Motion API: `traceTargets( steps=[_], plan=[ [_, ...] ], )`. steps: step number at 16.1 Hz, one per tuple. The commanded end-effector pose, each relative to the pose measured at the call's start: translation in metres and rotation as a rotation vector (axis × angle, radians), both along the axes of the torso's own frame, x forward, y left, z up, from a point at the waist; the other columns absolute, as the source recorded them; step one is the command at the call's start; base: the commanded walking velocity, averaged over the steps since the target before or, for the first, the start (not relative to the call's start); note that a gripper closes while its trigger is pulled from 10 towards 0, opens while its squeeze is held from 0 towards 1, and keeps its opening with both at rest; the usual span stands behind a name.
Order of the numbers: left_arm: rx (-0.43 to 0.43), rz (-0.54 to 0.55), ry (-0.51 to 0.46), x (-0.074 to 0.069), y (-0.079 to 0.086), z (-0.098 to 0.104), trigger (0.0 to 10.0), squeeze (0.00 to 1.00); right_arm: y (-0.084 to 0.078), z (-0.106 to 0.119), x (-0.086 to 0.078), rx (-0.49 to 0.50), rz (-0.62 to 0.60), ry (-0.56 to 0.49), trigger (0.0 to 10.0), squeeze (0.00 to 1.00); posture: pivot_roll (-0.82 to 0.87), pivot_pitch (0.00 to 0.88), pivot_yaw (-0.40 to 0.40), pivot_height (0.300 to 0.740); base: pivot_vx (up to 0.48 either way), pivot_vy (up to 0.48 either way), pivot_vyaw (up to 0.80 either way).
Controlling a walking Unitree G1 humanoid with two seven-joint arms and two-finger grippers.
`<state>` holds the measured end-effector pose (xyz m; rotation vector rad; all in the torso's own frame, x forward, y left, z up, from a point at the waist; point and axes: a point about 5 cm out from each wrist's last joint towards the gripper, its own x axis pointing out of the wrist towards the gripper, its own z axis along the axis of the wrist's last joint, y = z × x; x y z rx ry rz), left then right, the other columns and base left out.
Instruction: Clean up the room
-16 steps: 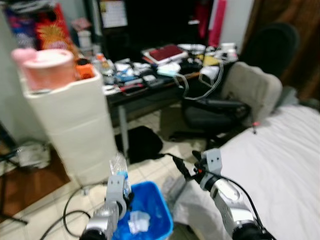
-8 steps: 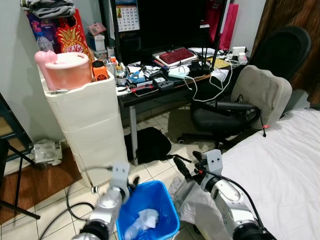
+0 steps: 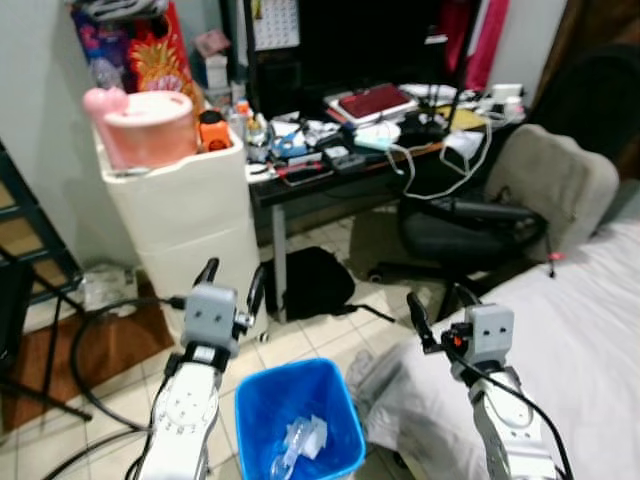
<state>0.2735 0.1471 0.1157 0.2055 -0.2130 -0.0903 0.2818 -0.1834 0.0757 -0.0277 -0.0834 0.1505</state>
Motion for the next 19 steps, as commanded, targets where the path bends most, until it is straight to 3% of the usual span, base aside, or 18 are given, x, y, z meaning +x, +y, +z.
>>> traceTargets(
  steps=[1, 2, 7, 9, 11, 15, 17, 19],
  plan=[
    [0.006, 0.054, 0.056, 0.005, 0.006, -0.01, 10.0, 0.0, -0.001, -0.005, 0.002, -0.001, -0.001, 0.039, 10.0, 0.0, 0.07, 0.0, -0.003, 0.74, 0.0, 0.0, -0.68],
    [-0.013, 0.035, 0.07, 0.006, 0.003, -0.009, 10.0, 0.0, -0.001, -0.005, 0.005, -0.003, -0.008, 0.054, 10.0, 0.0, 0.06, 0.0, -0.001, 0.74, 0.0, 0.0, -0.74],
    [0.058, -0.049, 0.105, 0.014, -0.016, -0.009, 10.0, 0.0, 0.002, -0.006, 0.009, -0.006, 0.021, 0.088, 10.0, 0.0, 0.02, 0.0, 0.023, 0.74, 0.0, 0.0, -0.74],
    [0.025, -0.087, 0.116, 0.016, -0.023, -0.011, 10.0, 0.0, 0.001, -0.009, 0.008, -0.005, 0.024, 0.102, 10.0, 0.0, 0.01, 0.0, 0.032, 0.74, 0.0, 0.0, -0.75],
    [-0.046, -0.089, 0.157, 0.02, -0.021, -0.014, 10.0, 0.0, 0.0, -0.01, 0.007, -0.003, 0.021, 0.109, 10.0, 0.0, 0.0, 0.0, 0.039, 0.74, 0.0, 0.0, -0.76],
    [-0.035, -0.088, 0.181, 0.026, -0.018, -0.019, 10.0, 0.0, 0.001, -0.01, 0.007, 0.05, 0.035, 0.11, 10.0, 0.0, -0.01, 0.0, 0.051, 0.74, 0.0, 0.0, -0.76],
    [-0.051, -0.058, 0.206, 0.028, -0.011, -0.024, 10.0, 0.0, 0.001, -0.008, 0.009, 0.046, 0.015, 0.098, 10.0, 0.0, -0.01, 0.0, 0.055, 0.74, 0.0, 0.0, -0.77],
    [-0.128, 0.017, 0.247, 0.021, 0.007, -0.035, 10.0, 0.0, -0.005, -0.005, 0.006, 0.064, -0.036, 0.07, 10.0, 0.0, -0.01, 0.0, 0.05, 0.74, 0.0, 0.0, -0.77]
  ],
)
